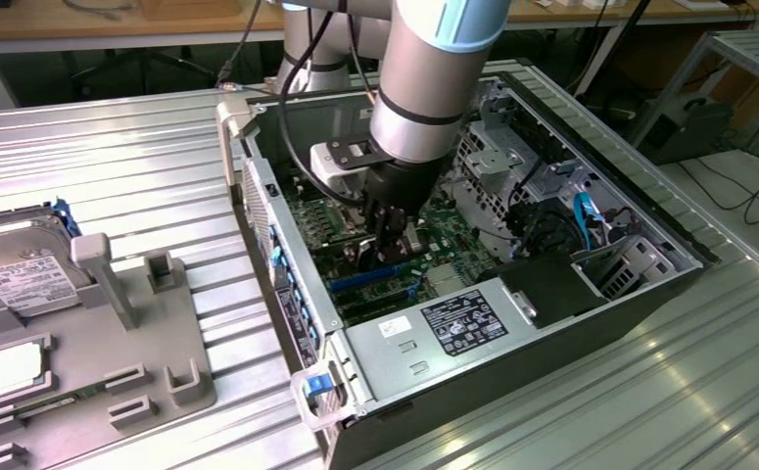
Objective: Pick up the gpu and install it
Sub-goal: 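Insert the gpu into the slot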
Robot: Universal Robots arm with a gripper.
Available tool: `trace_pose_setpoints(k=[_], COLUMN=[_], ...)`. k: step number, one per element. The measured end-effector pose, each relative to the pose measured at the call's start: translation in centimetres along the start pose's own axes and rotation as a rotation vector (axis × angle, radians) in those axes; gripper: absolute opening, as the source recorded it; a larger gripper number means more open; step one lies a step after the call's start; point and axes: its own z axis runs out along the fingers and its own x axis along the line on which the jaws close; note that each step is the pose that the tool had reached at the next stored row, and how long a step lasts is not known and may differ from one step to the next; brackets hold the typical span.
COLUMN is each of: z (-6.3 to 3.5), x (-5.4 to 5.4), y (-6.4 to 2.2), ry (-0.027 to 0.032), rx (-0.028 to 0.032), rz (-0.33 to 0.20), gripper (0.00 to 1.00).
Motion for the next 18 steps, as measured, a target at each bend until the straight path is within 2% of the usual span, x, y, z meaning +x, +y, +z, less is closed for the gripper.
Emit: trace_pose_setpoints(k=[10, 14, 16, 18], z=[0.37, 0.43, 0.46, 0.49], x=[0.01, 0.01, 0.01, 0.02], y=[0.34, 0.34, 0.33, 0.34], ry=[0.0002, 0.0002, 0.0002, 0.0003], rx=[-0.0002, -0.0032, -0.0075, -0.0088], rz=[0.000, 0.000, 0.000, 0.000], gripper=[0.28, 0.28, 0.28, 0.28])
